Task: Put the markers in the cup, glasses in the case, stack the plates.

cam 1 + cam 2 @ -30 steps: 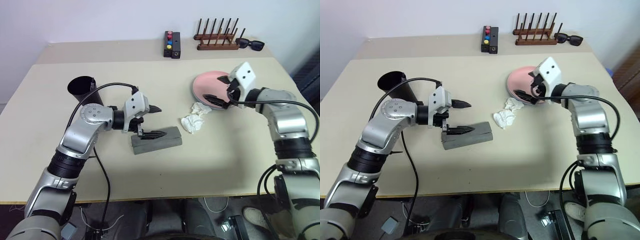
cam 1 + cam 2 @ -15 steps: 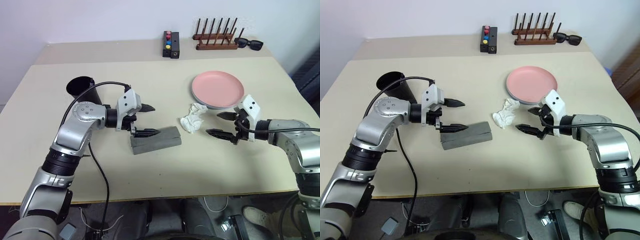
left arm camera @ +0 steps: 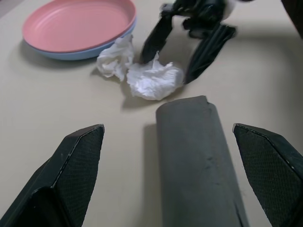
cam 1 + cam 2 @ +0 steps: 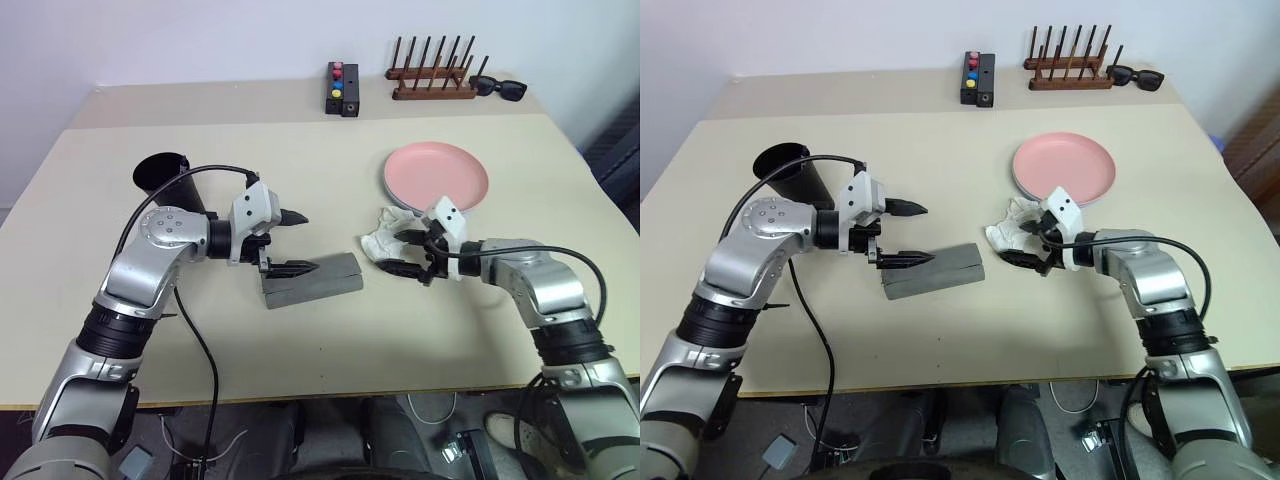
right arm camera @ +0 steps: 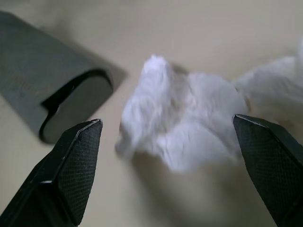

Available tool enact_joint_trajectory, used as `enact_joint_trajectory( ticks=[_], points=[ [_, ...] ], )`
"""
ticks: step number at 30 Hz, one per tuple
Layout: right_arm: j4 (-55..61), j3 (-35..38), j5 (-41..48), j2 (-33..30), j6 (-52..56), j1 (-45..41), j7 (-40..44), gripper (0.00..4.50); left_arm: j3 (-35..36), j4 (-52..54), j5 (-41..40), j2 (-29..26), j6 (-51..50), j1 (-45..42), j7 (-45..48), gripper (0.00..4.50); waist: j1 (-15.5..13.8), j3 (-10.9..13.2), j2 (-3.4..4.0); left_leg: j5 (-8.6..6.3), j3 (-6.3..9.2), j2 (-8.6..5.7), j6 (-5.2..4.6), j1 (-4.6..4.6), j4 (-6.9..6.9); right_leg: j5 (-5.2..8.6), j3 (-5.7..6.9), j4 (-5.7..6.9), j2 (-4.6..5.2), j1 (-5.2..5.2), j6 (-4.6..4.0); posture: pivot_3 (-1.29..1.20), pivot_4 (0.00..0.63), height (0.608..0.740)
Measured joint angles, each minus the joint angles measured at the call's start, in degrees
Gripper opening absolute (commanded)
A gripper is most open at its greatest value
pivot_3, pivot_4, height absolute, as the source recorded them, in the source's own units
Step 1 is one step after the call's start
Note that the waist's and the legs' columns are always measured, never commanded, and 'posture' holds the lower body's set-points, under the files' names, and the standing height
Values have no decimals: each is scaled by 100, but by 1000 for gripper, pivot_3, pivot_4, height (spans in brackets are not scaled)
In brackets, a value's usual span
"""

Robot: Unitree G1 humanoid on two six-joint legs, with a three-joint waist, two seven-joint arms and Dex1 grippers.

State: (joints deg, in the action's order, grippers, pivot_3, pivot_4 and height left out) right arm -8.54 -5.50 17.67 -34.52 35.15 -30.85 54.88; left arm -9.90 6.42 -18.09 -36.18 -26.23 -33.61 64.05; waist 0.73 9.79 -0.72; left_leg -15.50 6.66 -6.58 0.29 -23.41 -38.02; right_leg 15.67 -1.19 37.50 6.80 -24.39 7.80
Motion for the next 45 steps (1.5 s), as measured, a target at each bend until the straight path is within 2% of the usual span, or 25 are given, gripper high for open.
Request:
enact_joint_trajectory(
  ticks=[3,6,13,27,32,38,45],
  points=[
    [-233,-67,-74,126,-148,-155,-8,4469,0,76,-6,-33,-74,27,-11,4500,-8,0,0,0,0,-1,0,0,-1,0,0,0,0,0,0,0,150,740],
    [-359,-75,-114,203,-202,-181,-16,3653,0,104,-7,-55,-103,33,-44,4500,-3,0,0,0,0,-1,0,0,-1,0,0,0,0,0,0,0,150,740],
    [-391,-72,-115,190,-219,-176,8,27,102,311,-174,-166,-260,200,-61,4500,4,0,0,0,0,0,0,0,0,0,0,0,0,-1,0,0,150,740],
    [-46,230,-150,-297,-290,-32,-53,27,505,772,-575,-438,-564,460,-211,4500,-3,0,1,0,0,0,0,0,1,0,-1,0,0,-1,0,0,150,740],
    [-98,494,-80,-510,-318,-481,-22,27,643,825,-651,-440,-632,465,-348,4500,12,1,2,0,0,1,0,0,4,0,-1,-1,-1,-2,0,0,150,740],
    [-1046,606,-234,-493,-908,-1168,-27,27,717,845,-755,-420,-742,466,-603,4500,-11,1,1,0,-1,0,0,0,3,0,0,-4,0,1,0,0,150,740],
    [-3188,425,-851,-103,-2163,-1939,-231,27,740,912,-774,-242,-870,413,-937,4500,32,1,2,0,-2,1,1,0,7,0,-1,-3,-1,-3,-1,0,150,740]
  ],
)
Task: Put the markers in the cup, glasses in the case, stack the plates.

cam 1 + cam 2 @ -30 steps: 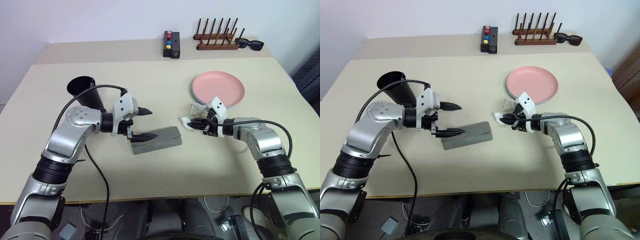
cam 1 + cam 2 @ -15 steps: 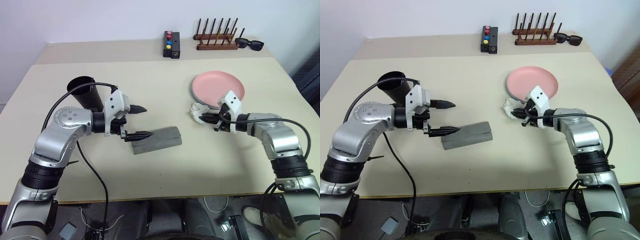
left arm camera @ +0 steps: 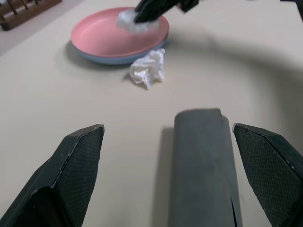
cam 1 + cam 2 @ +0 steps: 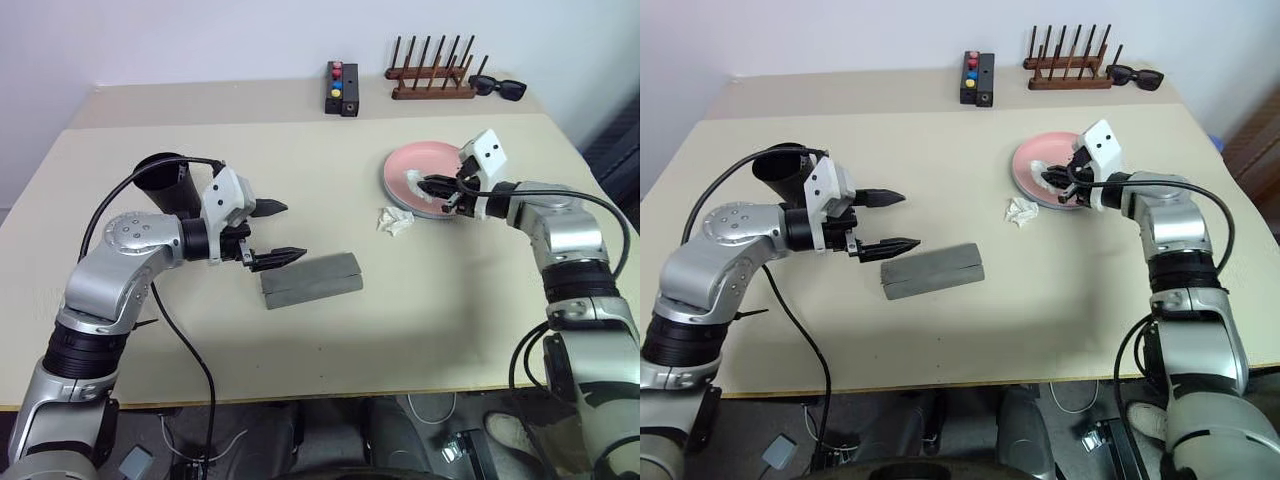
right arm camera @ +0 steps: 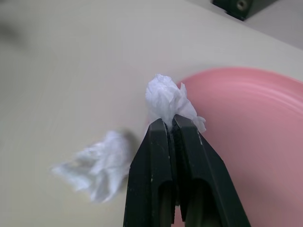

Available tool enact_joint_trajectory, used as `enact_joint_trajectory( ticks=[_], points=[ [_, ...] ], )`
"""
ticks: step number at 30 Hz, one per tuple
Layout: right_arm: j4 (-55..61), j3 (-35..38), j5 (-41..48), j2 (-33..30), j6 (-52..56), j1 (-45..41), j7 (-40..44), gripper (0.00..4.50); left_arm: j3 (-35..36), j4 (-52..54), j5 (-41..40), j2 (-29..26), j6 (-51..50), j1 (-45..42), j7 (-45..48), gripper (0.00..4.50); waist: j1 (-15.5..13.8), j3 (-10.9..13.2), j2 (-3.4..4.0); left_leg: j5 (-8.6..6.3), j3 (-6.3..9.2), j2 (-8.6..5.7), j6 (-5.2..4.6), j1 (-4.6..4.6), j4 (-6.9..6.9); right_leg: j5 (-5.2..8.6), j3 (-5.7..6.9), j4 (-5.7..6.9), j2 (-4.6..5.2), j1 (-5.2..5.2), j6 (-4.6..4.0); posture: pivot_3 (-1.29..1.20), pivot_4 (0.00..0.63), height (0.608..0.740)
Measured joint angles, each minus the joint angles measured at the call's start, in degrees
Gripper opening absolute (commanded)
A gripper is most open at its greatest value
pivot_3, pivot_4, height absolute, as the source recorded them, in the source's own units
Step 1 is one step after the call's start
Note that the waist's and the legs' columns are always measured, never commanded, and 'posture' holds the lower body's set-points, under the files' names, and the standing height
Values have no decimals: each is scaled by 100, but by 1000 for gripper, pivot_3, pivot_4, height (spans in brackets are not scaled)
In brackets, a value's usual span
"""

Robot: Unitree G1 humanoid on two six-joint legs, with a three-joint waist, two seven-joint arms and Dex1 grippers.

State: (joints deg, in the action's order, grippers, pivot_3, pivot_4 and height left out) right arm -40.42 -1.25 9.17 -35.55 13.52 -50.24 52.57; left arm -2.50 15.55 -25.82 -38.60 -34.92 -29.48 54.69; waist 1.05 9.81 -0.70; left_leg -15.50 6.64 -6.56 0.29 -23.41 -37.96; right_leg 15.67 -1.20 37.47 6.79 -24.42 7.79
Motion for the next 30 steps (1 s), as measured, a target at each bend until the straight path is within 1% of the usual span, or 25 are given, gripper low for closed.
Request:
enact_joint_trajectory(
  ticks=[5,7,16,24,25,26,27,30],
  points=[
    [-1224,-37,-307,205,-742,-427,-154,27,18,29,1,158,-93,-52,-304,4500,-2,0,0,0,0,-1,0,0,-1,0,0,0,0,0,0,0,150,740],
    [-1513,-36,-390,229,-942,-524,-168,27,19,29,6,199,-109,-53,-402,4500,3,0,0,0,0,-1,0,0,0,0,0,0,0,0,0,0,150,740],
    [-2328,-30,-666,295,-1400,-848,-342,27,19,93,4,269,-186,-50,-534,4500,11,0,1,0,0,-1,1,0,-1,0,0,0,0,0,0,0,150,740],
    [-2524,-5,-705,304,-1520,-879,-535,27,20,108,4,269,-191,-49,-564,4500,16,0,1,0,0,-1,1,0,0,0,-1,0,-1,0,0,0,150,740],
    [-2527,-5,-718,304,-1523,-879,-557,465,20,108,4,269,-191,-49,-571,4500,14,0,1,0,0,-1,1,0,0,0,-1,0,0,0,0,0,150,740],
    [-2532,-5,-722,305,-1523,-880,-560,601,19,108,5,269,-191,-48,-573,4500,14,0,1,0,0,-1,1,0,0,0,-1,0,-1,0,0,0,150,740],
    [-2557,-2,-722,308,-1523,-881,-556,888,19,108,5,269,-191,-48,-576,4500,13,0,1,0,0,-1,1,0,0,0,-1,0,0,0,0,0,150,740],
    [-2608,6,-722,312,-1524,-881,-561,2250,19,108,5,269,-191,-48,-578,4500,15,0,1,0,0,-1,1,0,0,0,-1,0,-1,0,0,0,150,740]
  ],
)
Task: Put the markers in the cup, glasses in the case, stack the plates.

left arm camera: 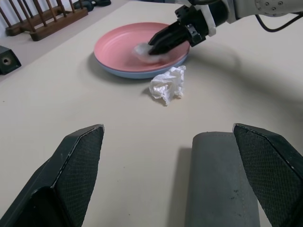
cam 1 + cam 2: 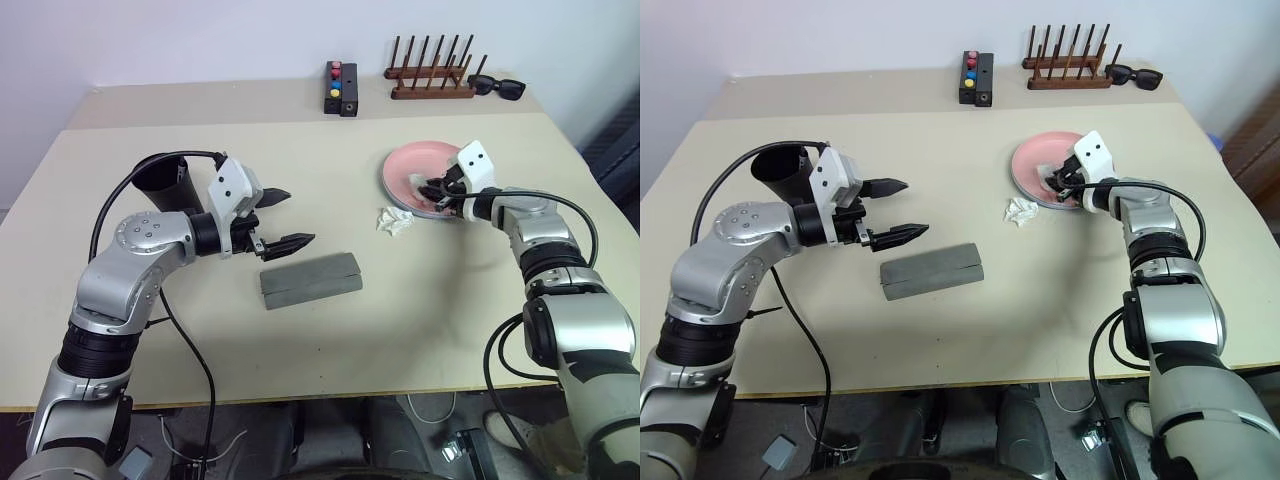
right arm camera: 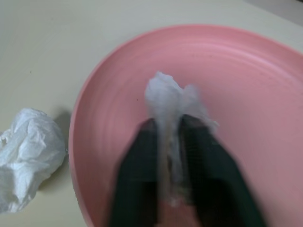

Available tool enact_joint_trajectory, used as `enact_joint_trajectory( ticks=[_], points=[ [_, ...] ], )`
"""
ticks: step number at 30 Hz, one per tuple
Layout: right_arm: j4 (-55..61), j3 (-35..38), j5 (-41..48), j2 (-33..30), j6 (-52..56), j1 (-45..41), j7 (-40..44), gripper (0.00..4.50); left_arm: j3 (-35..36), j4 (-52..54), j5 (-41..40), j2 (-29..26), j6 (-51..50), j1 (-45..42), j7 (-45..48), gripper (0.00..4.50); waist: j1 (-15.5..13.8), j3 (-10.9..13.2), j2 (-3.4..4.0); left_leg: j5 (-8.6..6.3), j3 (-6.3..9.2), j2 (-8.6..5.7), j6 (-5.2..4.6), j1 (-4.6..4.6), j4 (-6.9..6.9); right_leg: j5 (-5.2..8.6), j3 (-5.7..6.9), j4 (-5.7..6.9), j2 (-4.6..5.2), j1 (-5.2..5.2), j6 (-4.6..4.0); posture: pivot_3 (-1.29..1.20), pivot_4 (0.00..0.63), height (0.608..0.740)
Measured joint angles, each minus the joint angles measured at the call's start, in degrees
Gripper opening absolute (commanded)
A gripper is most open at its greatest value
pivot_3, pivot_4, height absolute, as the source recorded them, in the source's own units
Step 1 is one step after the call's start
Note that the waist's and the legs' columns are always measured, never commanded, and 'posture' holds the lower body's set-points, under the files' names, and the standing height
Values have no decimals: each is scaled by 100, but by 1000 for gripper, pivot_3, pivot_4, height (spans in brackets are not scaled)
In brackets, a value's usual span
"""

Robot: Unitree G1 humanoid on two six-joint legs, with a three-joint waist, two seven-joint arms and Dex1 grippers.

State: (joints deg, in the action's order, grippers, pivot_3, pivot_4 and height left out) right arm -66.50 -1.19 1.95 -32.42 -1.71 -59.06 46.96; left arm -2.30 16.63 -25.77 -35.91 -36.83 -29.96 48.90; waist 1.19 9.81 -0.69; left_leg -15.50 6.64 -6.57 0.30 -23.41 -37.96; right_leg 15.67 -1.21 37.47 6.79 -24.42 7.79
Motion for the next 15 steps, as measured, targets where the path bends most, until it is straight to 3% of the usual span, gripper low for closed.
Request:
enact_joint_trajectory(
  ticks=[3,15],
  points=[
    [-12,56,-1,0,-3,-2,-86,3763,0,0,0,0,0,0,-1,4500,0,0,0,0,0,0,0,0,0,0,0,0,0,0,0,0,150,740],
    [389,235,94,-52,141,-33,83,3763,-3,1,1,0,0,0,-7,4500,2,1,2,0,0,0,0,0,0,0,0,1,0,0,0,0,150,740]
  ],
)
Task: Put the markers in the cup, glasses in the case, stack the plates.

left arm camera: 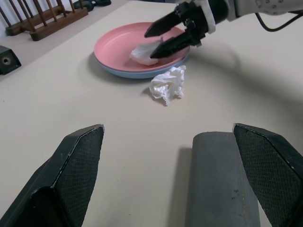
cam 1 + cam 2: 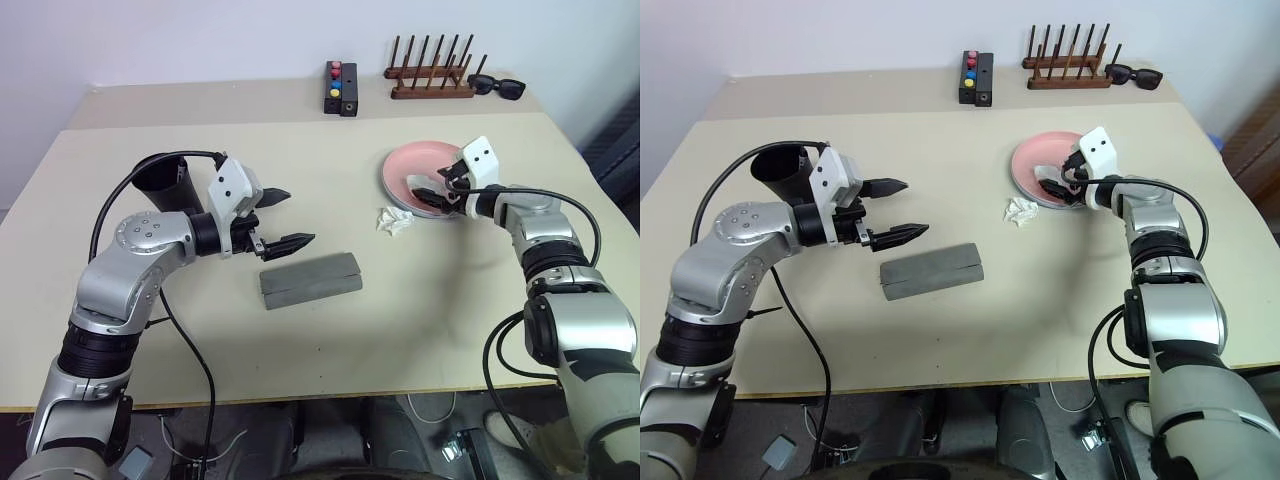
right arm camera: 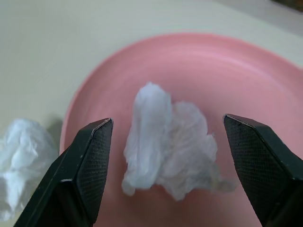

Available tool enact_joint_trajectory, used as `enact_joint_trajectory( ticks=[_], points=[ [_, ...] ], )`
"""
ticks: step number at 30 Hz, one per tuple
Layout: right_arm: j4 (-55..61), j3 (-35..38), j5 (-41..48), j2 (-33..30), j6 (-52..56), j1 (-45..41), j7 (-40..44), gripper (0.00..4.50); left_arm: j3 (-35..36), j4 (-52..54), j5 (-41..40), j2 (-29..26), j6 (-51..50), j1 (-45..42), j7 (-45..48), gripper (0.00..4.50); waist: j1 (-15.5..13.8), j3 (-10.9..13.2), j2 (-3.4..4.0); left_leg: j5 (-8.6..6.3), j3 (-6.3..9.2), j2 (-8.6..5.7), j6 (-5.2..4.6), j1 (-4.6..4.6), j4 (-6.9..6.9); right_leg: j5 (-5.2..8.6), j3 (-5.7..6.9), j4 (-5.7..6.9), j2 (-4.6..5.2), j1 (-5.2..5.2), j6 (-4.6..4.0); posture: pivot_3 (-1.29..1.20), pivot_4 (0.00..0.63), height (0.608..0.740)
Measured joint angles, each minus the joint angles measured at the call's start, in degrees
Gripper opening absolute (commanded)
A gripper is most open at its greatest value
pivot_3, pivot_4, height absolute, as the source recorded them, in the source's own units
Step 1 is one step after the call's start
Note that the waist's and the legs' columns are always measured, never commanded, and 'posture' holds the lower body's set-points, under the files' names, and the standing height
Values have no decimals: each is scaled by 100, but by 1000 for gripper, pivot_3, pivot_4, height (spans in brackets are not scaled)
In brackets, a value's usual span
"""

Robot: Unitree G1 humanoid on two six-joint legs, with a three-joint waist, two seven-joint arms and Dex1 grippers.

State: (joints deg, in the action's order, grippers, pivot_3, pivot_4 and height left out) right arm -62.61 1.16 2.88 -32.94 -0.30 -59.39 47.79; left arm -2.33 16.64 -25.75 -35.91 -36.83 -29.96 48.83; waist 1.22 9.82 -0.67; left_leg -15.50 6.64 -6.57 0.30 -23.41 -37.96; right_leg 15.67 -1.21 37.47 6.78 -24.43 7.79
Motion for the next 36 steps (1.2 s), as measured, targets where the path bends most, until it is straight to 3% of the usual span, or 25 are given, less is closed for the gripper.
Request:
enact_joint_trajectory(
  ticks=[4,12,19,36],
  points=[
    [1315,144,314,-159,642,249,428,3763,-23,-2,4,17,4,0,-9,4500,-25,0,0,0,1,0,0,0,0,0,1,-1,0,1,0,0,150,740],
    [4138,17,875,-289,2414,2218,968,3763,-39,-6,7,45,8,50,-17,4500,-46,0,0,0,3,-1,0,0,-5,0,0,3,1,3,0,0,150,740],
    [4352,-27,887,-290,2619,2409,837,3763,-38,55,1,42,3,133,-11,4500,-36,0,0,0,0,-1,0,0,-2,0,-1,2,1,0,0,0,150,740],
    [3539,-144,803,-54,2118,2038,728,3763,-36,274,5,39,-34,597,-163,4500,-48,0,0,0,0,-1,0,0,-4,0,-1,2,1,1,0,0,150,740]
  ],
)
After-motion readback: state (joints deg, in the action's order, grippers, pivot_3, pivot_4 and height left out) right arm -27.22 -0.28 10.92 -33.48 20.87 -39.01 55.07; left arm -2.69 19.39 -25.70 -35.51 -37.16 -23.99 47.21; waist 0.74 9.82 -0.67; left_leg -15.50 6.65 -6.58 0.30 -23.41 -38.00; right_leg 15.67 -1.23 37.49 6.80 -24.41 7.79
